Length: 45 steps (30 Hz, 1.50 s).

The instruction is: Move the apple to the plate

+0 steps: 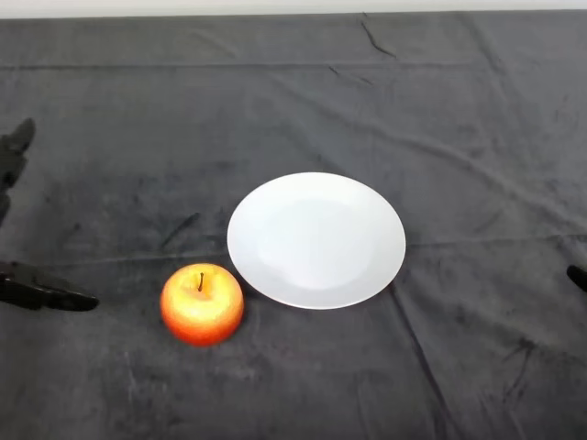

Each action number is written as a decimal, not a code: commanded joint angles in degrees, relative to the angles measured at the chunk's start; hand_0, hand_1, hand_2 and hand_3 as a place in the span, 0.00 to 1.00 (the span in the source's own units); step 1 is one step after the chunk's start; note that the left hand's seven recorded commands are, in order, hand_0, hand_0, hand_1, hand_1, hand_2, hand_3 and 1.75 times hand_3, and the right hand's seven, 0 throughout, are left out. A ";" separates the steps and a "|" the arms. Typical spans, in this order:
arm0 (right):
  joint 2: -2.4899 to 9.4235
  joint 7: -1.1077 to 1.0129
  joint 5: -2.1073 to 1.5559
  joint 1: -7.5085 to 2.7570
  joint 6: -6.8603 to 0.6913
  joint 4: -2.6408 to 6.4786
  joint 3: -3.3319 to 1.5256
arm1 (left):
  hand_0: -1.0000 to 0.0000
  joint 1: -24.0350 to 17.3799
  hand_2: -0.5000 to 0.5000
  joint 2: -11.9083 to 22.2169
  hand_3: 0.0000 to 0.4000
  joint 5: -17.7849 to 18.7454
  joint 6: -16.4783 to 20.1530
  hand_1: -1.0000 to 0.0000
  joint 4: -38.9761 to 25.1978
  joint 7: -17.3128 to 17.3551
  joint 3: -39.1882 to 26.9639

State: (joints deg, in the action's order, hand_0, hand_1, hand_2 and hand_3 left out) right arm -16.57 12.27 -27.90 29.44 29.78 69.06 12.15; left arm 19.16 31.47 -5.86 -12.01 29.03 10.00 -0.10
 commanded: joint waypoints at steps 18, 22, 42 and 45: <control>1.16 0.32 -0.69 -4.93 -3.47 0.15 -0.22 | 1.00 0.58 0.50 -6.28 0.00 -4.70 3.98 1.00 -4.52 2.62 9.65; 1.16 0.35 -0.71 -4.96 -3.52 0.07 -0.25 | 1.00 1.25 0.50 -7.56 0.00 -5.39 4.05 1.00 -4.07 2.40 11.23; 1.13 0.41 -0.83 -5.01 -3.57 -0.02 -0.40 | 0.00 5.73 0.50 -9.30 1.00 -6.52 -0.37 0.00 2.09 -1.75 13.18; 1.13 0.41 -0.85 -5.00 -3.55 -0.01 -0.42 | 0.00 6.02 0.50 -9.27 1.00 -6.64 -0.90 0.00 2.47 -3.05 12.77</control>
State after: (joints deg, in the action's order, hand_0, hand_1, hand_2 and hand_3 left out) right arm -16.75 12.30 -27.90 28.53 29.74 67.33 12.03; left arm 22.12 22.11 -11.59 -11.75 29.73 7.38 12.99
